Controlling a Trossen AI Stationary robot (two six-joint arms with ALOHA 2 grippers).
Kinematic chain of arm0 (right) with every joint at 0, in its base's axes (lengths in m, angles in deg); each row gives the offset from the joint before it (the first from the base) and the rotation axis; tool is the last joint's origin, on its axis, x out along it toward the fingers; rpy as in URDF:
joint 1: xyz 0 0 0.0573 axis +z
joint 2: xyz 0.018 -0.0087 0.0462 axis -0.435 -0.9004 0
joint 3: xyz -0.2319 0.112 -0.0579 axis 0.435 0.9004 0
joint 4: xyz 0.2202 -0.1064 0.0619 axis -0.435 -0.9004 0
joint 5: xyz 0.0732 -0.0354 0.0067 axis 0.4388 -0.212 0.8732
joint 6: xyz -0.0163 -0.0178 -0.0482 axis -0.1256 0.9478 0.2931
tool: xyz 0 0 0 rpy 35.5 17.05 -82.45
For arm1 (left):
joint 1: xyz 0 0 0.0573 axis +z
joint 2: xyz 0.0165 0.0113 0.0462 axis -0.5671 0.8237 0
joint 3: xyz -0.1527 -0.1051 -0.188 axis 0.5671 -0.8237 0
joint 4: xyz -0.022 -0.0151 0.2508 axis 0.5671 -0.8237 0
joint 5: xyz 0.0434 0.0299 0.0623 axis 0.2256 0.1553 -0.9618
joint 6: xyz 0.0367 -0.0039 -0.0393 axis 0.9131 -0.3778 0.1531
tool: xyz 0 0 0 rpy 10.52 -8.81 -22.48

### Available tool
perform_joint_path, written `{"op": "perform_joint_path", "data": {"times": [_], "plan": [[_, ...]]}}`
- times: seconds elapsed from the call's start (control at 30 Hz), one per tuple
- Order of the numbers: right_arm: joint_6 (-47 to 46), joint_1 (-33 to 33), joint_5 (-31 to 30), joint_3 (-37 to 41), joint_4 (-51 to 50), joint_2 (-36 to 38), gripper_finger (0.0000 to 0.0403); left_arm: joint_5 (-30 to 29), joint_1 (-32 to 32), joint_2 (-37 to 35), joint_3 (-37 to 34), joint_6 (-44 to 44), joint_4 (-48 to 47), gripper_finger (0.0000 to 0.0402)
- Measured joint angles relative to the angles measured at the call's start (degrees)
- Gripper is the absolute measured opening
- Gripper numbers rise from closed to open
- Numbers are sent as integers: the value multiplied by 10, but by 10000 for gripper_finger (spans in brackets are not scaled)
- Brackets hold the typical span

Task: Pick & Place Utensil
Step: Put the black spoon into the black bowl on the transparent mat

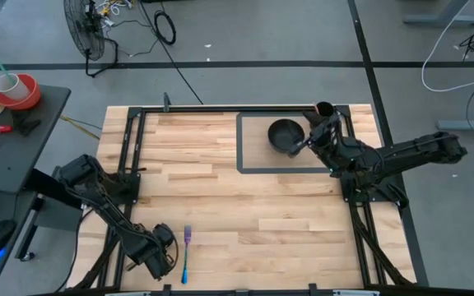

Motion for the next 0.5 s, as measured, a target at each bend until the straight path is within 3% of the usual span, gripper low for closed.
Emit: {"op": "perform_joint_path", "data": {"times": [0.23,0.5], "plan": [[0,10,0,0,-2,0,274,5,0,0,-8,25,17,134],[2,15,23,0,-2,0,274,5,0,1,-9,33,12,76]]}}
